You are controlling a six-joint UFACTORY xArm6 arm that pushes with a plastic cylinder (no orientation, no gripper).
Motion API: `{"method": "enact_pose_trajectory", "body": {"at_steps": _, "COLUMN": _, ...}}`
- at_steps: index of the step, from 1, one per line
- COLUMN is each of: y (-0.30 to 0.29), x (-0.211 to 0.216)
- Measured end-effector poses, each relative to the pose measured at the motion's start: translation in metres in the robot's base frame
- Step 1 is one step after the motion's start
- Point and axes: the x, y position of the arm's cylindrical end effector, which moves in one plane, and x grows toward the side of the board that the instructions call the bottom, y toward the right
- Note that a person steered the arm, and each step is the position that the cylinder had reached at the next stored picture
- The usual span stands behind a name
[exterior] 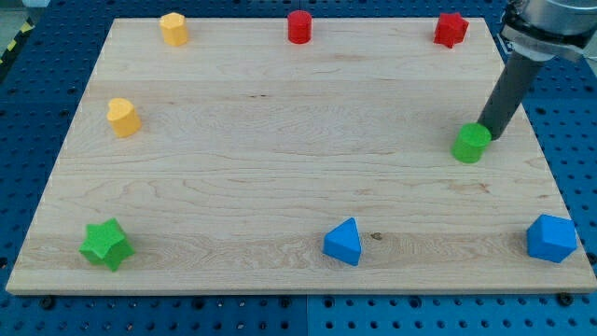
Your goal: Slightly push the blue cube downwards
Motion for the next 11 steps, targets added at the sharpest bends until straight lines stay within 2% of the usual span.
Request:
{"method": "enact_pose_trajectory", "body": {"at_steps": 2, "y": -0.046, "x": 0.042}}
{"method": "enact_pose_trajectory", "body": {"at_steps": 3, "y": -0.011, "x": 0.055}}
{"method": "enact_pose_trajectory", "body": {"at_steps": 4, "y": 0.041, "x": 0.090}}
{"method": "enact_pose_trajectory", "body": {"at_steps": 6, "y": 0.055, "x": 0.159}}
{"method": "enact_pose_trajectory", "body": {"at_steps": 8, "y": 0.065, "x": 0.181}}
{"method": "enact_pose_trajectory", "body": {"at_steps": 11, "y": 0.049, "x": 0.181}}
